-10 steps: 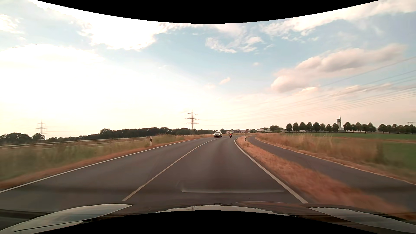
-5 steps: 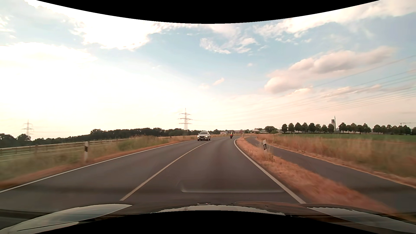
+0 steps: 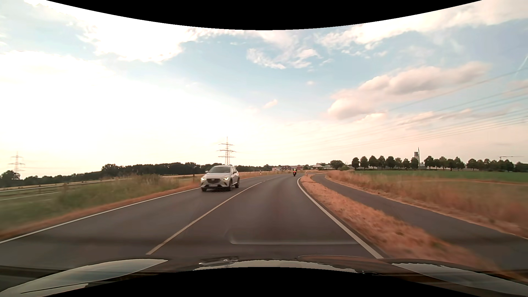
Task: Follow the waypoints while adhering to traffic rules and regulations
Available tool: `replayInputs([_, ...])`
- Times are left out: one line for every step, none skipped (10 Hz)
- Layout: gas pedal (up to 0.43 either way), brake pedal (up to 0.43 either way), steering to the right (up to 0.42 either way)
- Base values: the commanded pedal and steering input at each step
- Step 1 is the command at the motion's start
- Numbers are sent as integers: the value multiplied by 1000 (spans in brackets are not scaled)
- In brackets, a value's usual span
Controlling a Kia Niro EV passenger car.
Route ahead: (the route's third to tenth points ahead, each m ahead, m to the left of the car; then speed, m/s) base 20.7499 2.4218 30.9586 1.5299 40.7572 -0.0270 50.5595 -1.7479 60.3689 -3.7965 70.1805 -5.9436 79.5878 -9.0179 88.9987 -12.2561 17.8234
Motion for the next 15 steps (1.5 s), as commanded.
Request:
replayInputs([209,0,15])
replayInputs([209,0,14])
replayInputs([209,0,15])
replayInputs([209,0,15])
replayInputs([209,0,15])
replayInputs([209,0,15])
replayInputs([209,0,15])
replayInputs([209,0,16])
replayInputs([209,0,16])
replayInputs([209,0,16])
replayInputs([209,0,16])
replayInputs([209,0,16])
replayInputs([209,0,17])
replayInputs([209,0,18])
replayInputs([209,0,18])
